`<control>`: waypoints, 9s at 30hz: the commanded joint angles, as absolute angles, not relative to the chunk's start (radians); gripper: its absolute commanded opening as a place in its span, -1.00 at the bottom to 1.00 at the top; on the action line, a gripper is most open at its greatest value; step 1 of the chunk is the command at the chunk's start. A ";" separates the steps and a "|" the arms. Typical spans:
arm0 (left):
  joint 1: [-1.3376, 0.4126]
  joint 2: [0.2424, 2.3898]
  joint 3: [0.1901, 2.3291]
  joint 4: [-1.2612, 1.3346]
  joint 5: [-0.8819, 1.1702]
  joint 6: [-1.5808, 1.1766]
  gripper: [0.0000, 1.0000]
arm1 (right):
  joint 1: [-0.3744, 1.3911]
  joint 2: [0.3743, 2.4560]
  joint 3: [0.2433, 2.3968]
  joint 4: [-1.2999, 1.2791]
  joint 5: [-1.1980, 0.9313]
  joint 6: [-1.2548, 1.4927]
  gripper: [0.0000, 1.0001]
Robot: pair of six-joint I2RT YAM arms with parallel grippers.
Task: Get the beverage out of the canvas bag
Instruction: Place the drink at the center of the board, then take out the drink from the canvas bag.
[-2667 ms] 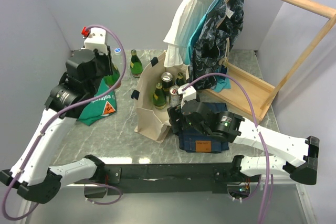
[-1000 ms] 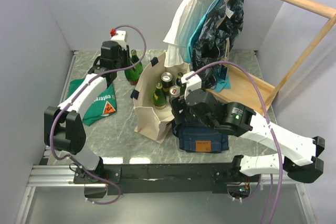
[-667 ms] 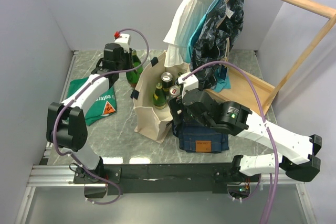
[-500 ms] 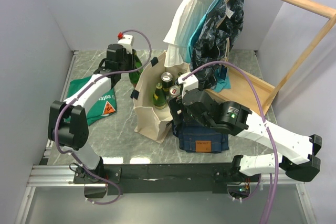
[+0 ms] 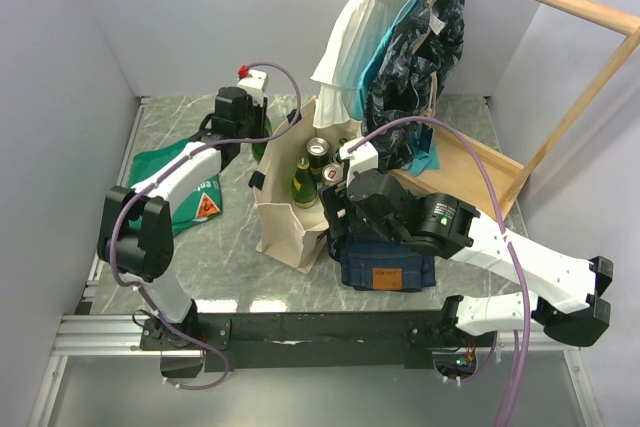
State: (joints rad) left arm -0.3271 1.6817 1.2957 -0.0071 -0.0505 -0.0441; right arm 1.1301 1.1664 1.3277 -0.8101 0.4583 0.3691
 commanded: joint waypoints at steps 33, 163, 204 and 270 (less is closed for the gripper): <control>-0.337 1.750 1.396 0.146 -0.130 -0.032 -0.98 | 1.144 1.172 1.345 -0.782 0.465 0.370 0.87; -0.663 1.555 1.502 -0.569 0.009 -0.130 0.72 | 1.080 1.123 1.201 -0.687 0.678 0.578 1.00; -0.669 1.661 1.494 -0.523 -0.089 -0.150 0.16 | 1.060 1.123 1.180 -0.676 0.681 0.558 1.00; -0.683 1.684 1.489 -0.525 -0.080 -0.135 -0.98 | 1.040 1.115 1.161 -0.663 0.663 0.552 1.00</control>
State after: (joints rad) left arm -0.6724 1.6859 1.4807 -0.5423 -0.0917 -0.1432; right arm 1.0481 1.1408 1.1572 -0.6880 0.6495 0.5529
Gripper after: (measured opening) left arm 0.383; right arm 0.998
